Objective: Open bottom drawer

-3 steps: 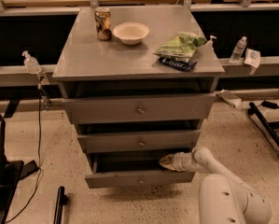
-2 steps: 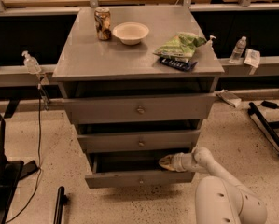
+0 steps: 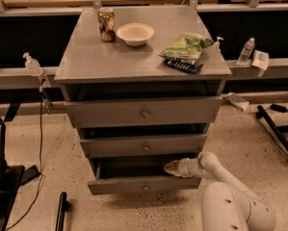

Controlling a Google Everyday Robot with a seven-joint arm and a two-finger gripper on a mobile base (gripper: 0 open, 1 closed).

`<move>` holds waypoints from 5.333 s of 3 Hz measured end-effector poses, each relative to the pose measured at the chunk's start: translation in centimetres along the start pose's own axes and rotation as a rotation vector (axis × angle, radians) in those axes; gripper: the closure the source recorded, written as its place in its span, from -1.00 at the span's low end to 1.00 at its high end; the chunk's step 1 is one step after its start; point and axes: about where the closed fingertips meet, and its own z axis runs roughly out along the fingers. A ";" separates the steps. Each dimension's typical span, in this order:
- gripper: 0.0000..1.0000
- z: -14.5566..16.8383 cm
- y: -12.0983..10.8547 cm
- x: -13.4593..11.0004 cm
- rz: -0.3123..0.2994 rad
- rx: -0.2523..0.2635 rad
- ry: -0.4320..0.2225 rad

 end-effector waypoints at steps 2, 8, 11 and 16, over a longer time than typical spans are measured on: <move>1.00 0.0 0.0 0.0 0.000 0.000 0.000; -0.26 -5.6 0.3 -6.0 -0.118 0.063 -0.203; 1.00 -3.4 0.6 -3.8 -0.044 0.042 -0.177; 1.00 0.9 0.8 -0.2 -0.079 -0.032 -0.032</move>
Offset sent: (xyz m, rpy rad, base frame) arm -0.0988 -0.0177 0.0875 0.1413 -0.1305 0.1422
